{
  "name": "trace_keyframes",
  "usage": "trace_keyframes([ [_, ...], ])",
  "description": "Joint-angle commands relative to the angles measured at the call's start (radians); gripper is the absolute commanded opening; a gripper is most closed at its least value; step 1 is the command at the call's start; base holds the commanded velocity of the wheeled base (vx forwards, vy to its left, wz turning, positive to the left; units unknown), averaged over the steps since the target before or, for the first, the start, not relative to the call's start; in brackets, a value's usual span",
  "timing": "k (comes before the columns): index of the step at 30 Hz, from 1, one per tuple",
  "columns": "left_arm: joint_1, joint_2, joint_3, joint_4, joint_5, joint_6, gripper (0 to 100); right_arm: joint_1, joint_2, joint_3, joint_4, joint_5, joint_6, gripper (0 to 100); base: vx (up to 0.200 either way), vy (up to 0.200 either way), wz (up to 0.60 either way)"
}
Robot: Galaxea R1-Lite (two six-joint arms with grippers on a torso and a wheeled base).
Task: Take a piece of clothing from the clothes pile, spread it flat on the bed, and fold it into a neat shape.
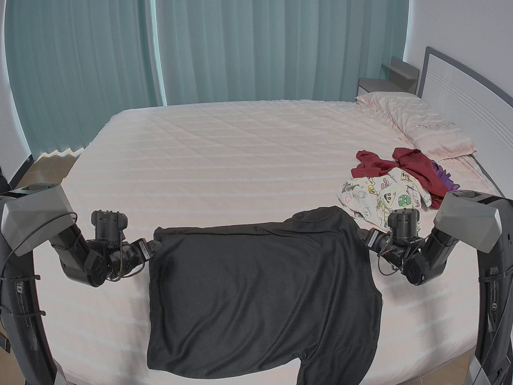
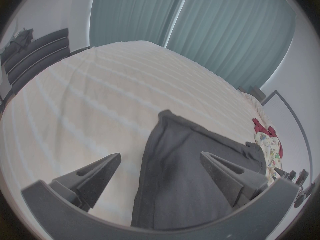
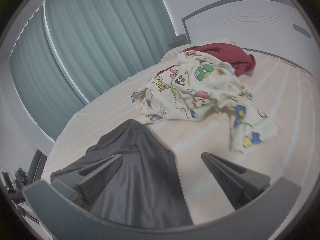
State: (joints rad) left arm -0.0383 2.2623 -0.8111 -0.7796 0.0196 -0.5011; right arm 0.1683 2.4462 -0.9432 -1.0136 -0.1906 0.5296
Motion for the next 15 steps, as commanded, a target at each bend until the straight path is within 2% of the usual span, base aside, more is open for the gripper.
trace_keyframes([
  [1, -0.091, -0.293, 0.553, -0.219, -0.033, -0.142, 100, 0.054, -0.214, 0.55, -0.355, 0.003, 0.102, 100, -0.2, 0.0, 0.0],
  [6, -0.124, -0.273, 0.662, -0.288, -0.035, -0.174, 100, 0.057, -0.214, 0.65, -0.419, 0.016, 0.13, 100, -0.2, 0.0, 0.0],
  [14, -0.153, -0.208, 0.704, -0.293, -0.032, -0.205, 100, 0.056, -0.196, 0.722, -0.499, 0.063, 0.207, 100, -0.2, 0.0, 0.0],
  [15, -0.153, -0.199, 0.704, -0.293, -0.032, -0.208, 100, 0.057, -0.19, 0.724, -0.499, 0.063, 0.221, 100, 0.0, 0.0, 0.0],
])
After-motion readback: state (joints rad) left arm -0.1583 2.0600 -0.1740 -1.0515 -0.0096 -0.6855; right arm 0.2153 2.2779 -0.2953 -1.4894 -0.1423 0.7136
